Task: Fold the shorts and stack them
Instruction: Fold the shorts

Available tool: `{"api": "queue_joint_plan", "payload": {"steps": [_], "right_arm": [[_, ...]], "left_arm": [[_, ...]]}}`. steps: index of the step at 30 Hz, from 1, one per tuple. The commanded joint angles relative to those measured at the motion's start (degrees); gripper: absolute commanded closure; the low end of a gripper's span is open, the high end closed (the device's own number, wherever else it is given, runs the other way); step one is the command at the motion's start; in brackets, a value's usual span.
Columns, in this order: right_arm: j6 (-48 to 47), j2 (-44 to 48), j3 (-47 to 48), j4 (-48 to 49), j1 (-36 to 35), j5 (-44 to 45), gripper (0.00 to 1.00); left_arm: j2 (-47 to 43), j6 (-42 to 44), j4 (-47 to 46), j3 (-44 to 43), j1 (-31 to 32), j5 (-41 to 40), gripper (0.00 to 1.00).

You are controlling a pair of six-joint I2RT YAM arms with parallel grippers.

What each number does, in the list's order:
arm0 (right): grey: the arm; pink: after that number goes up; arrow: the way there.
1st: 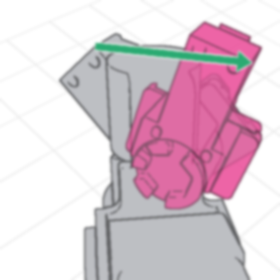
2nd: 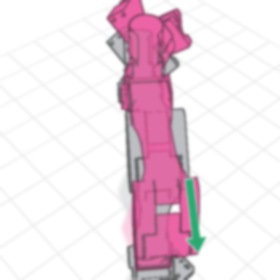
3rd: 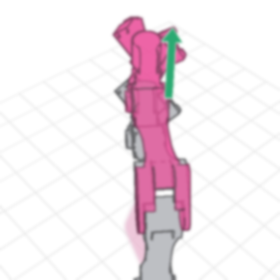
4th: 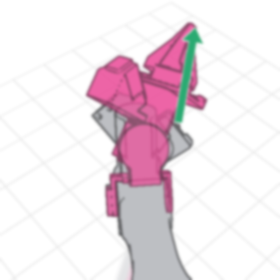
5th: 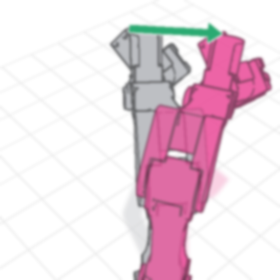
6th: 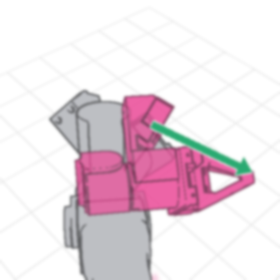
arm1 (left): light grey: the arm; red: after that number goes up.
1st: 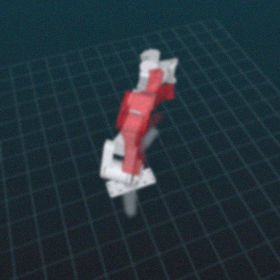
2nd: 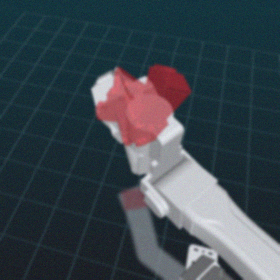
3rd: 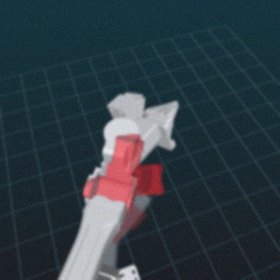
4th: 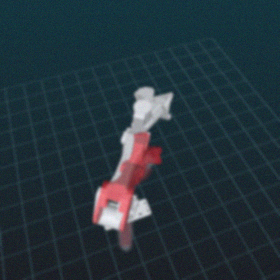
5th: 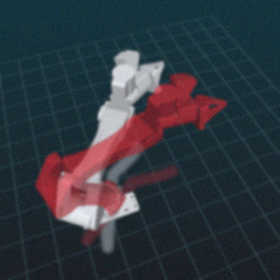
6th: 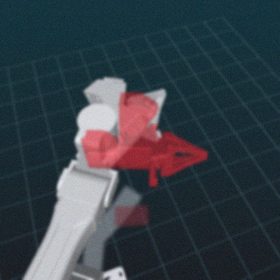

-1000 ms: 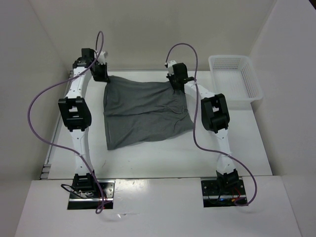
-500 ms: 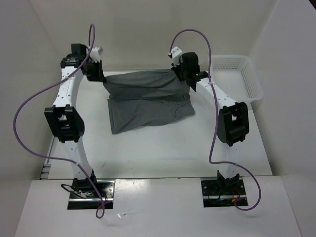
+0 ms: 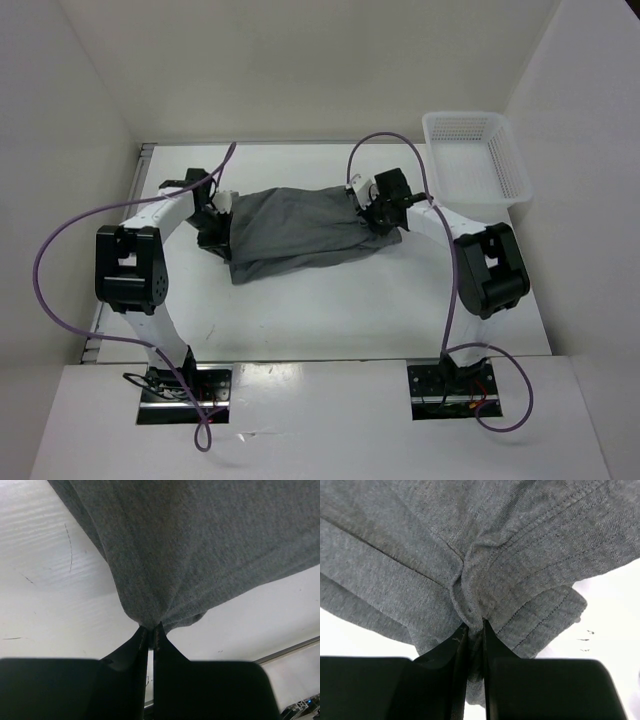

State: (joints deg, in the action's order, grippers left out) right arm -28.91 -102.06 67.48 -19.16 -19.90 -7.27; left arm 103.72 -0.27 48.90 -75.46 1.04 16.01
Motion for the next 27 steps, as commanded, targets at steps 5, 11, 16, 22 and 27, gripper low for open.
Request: {"api": "queue_joint_plan", "payload": {"steps": [5, 11, 16, 22, 27], "right_arm": [[-1.9, 5.9, -0.2, 0.0, -0.2, 0.5, 1.0], [-3.0, 8.4, 2.9, -9.4, 0.4, -8.0, 0.23], [10.2, 8.3, 9.4, -11.3, 12.5, -25.7, 0.22], [25.0, 4.4, 8.8, -4.8, 13.7, -25.8, 0.44], [33.3, 0.9, 6.3, -0.6, 13.7, -26.3, 0.47]], "left_arm": [[-2.0, 0.3, -1.1, -0.8, -0.4, -2.1, 1.0], [-4.0, 0.3, 0.8, -2.7, -0.4, -2.1, 1.0], [-4.0, 0.3, 0.8, -0.3, -0.4, -1.6, 1.0], [-2.3, 0.3, 0.3, -0.8, -0.4, -0.4, 1.0], [-2.3, 0.3, -0.8, 1.4, -0.4, -0.9, 1.0]]}}
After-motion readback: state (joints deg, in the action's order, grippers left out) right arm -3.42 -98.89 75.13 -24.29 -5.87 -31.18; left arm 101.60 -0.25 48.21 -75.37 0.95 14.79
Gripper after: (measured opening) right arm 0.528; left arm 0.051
